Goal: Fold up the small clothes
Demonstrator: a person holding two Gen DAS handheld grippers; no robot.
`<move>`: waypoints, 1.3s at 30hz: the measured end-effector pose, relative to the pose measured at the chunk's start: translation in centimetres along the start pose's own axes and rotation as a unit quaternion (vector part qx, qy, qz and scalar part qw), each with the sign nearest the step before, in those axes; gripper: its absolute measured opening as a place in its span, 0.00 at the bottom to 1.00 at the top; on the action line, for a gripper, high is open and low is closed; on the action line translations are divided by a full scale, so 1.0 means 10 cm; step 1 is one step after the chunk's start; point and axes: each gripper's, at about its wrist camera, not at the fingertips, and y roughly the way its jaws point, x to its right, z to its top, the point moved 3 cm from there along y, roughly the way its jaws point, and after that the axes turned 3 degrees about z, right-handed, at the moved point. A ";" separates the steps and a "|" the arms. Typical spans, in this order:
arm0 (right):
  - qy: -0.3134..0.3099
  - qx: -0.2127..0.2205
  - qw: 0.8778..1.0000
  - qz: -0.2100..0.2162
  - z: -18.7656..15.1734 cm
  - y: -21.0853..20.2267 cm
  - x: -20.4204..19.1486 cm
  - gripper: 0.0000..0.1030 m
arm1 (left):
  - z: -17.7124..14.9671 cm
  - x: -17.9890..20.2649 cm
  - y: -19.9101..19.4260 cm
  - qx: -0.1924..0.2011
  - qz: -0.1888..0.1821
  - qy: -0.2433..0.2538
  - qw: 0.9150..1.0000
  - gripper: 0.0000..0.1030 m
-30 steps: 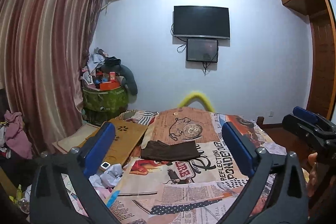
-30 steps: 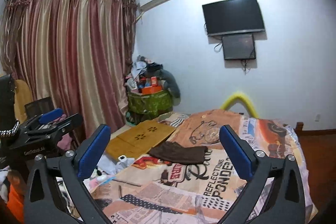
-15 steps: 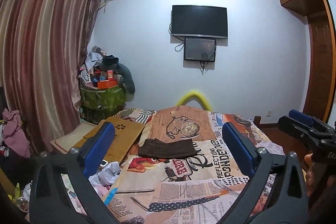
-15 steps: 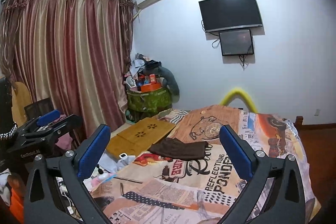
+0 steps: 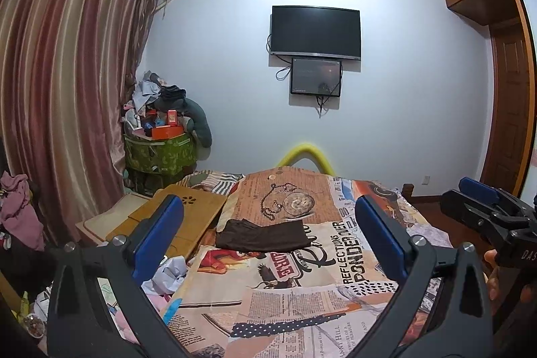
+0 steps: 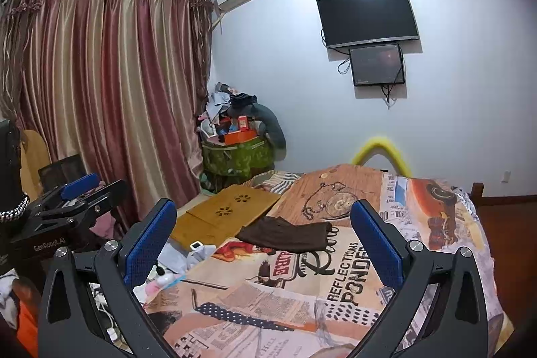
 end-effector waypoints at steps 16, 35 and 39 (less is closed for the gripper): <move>0.003 0.001 1.000 0.000 0.02 -0.03 -0.01 1.00 | 0.01 0.00 -0.01 0.000 -0.005 -0.002 1.000 1.00; 0.010 0.005 1.000 -0.004 0.03 -0.05 0.02 1.00 | 0.01 -0.04 0.00 0.000 -0.010 0.000 1.000 1.00; 0.011 0.005 1.000 -0.005 0.03 -0.05 0.03 1.00 | 0.00 -0.05 0.02 -0.010 -0.022 -0.008 1.000 1.00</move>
